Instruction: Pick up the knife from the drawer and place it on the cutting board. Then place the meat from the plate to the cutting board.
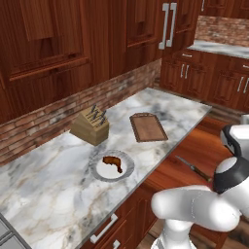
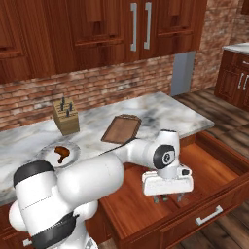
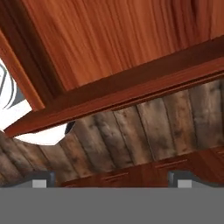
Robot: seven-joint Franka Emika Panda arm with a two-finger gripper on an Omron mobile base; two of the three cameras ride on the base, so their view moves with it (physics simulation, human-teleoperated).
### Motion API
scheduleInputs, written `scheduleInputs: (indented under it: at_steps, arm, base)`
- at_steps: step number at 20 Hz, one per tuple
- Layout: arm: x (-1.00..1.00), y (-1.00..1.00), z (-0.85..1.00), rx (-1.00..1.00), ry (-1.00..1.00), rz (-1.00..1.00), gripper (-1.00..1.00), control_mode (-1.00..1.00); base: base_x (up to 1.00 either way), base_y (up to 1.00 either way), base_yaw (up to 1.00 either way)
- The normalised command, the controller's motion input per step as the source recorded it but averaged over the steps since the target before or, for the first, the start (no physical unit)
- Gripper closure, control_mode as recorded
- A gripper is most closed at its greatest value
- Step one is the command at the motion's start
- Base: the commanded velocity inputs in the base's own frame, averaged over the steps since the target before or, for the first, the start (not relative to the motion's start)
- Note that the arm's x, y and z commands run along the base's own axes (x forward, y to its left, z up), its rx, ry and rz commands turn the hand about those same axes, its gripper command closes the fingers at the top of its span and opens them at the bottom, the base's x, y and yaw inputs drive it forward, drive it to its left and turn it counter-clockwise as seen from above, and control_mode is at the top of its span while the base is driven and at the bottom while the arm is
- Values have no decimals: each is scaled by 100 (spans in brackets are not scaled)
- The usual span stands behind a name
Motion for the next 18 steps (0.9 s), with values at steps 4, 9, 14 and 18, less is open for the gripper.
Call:
scheduleInputs:
  at_steps: [4, 9, 14, 18]
  arm:
    - [20, 22, 0, 3, -11, 22, -100, -100]
    - [29, 18, -5, 23, -15, 13, -100, -100]
    - [53, 22, -7, 14, -5, 4, -100, -100]
    - [67, 10, 0, 1, -1, 0, -100, -100]
  base:
    - [0, 0, 0]
    - [0, 0, 0]
    - [0, 0, 0]
    - [0, 0, 0]
